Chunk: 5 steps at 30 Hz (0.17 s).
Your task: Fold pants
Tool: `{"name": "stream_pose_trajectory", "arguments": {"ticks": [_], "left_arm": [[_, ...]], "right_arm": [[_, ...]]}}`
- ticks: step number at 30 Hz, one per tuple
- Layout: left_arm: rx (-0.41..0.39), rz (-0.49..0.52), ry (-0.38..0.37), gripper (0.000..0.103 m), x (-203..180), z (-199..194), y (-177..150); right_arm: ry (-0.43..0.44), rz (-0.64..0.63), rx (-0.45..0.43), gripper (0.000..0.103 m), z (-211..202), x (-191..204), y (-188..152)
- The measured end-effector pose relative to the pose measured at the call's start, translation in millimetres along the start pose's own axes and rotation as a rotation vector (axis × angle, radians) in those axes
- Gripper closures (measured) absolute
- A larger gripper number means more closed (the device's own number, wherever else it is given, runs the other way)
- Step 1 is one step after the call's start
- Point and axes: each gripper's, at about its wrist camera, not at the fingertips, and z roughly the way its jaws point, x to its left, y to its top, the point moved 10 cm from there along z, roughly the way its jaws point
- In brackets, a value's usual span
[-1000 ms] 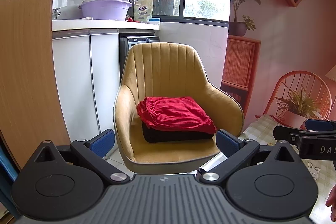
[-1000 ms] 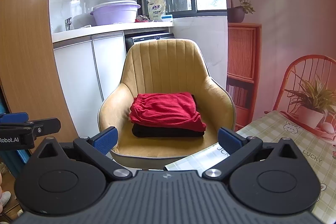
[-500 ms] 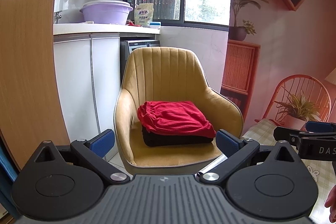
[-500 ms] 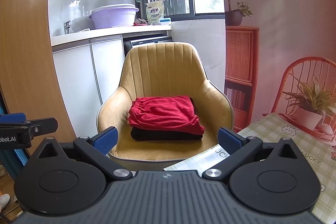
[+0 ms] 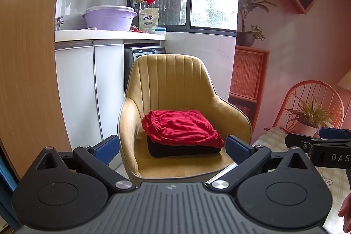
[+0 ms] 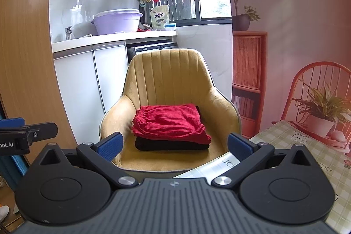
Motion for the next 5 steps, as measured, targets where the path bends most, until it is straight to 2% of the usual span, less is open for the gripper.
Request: {"name": "stream_pose_trajectory", "arguments": {"ticks": [5], "left_arm": [[-0.004, -0.001, -0.005, 0.0, -0.5, -0.9, 0.2]], "right_arm": [[-0.003, 0.004, -0.006, 0.0, -2.0, -1.8, 0.8]]}}
